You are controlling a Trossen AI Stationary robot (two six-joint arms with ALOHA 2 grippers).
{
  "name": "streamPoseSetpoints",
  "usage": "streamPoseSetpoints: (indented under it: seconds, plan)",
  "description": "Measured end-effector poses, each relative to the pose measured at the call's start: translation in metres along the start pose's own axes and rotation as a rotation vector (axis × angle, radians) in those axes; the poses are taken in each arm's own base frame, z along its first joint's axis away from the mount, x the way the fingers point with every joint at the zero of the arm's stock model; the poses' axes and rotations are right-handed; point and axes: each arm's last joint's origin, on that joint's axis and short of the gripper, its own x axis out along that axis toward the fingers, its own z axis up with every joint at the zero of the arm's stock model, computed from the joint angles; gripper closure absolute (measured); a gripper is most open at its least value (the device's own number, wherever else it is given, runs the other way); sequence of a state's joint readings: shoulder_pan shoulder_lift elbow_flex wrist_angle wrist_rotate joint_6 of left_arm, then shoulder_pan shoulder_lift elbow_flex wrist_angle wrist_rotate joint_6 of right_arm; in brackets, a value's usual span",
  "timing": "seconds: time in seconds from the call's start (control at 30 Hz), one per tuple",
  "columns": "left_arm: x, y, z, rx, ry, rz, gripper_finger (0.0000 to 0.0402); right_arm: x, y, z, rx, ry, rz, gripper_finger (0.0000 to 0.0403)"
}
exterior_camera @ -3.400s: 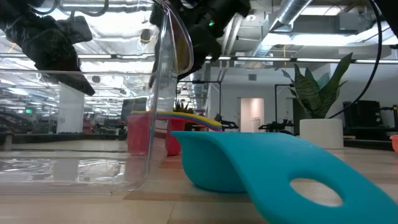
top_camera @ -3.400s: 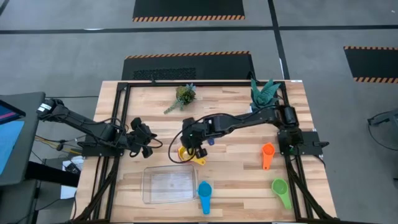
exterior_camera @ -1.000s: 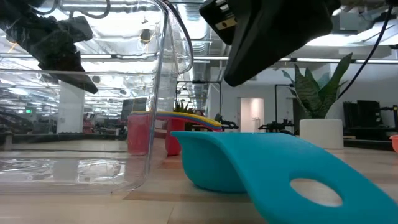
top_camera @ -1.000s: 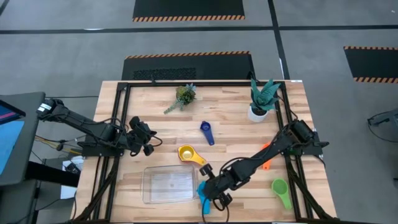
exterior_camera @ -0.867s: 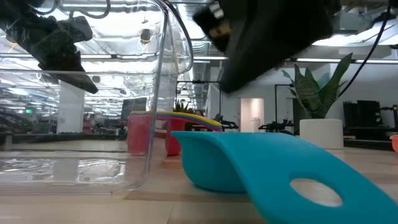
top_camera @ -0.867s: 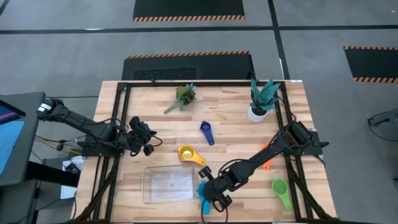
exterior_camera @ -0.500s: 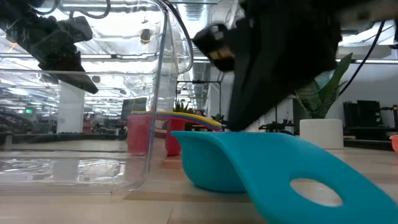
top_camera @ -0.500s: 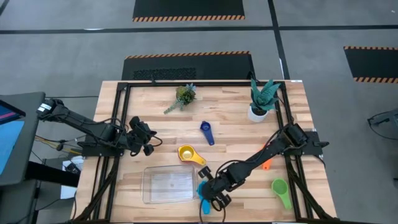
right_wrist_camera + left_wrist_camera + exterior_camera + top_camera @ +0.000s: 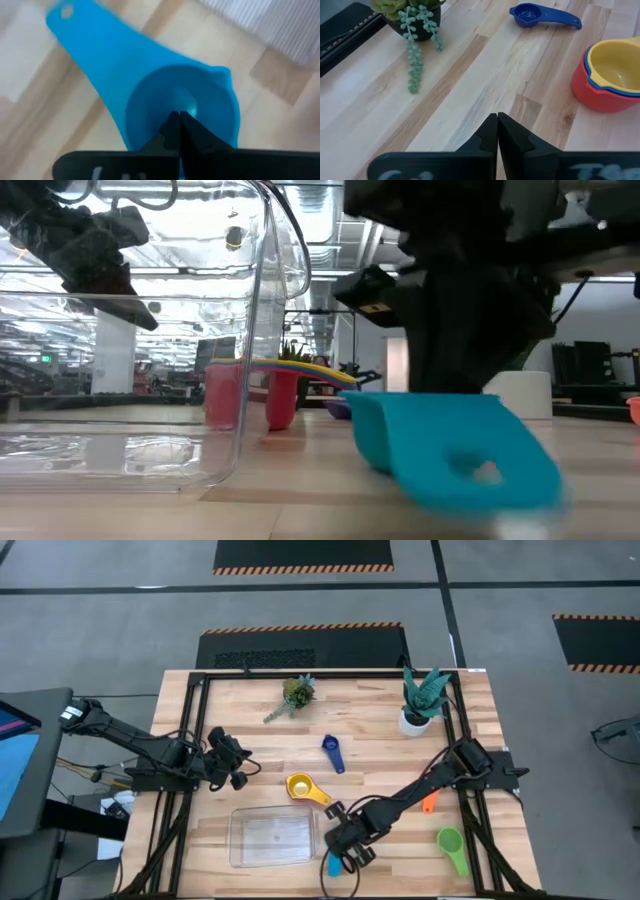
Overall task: Nest measuring cups in basket
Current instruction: Move the measuring cups to the center of the table
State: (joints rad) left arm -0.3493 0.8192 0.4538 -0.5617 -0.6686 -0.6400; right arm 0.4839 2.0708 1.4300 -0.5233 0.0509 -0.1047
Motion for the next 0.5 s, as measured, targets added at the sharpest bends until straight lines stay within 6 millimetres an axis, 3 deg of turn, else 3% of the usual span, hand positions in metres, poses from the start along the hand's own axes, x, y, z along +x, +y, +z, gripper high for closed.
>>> streamPoseSetpoints:
  seconds: [0.5]
  plan:
    - [0.0, 0.001, 0.0, 0.023, -0.016, 0.022, 0.0402, -0.004, -0.041, -0.031, 0.04, 0.282, -0.088, 0.0389]
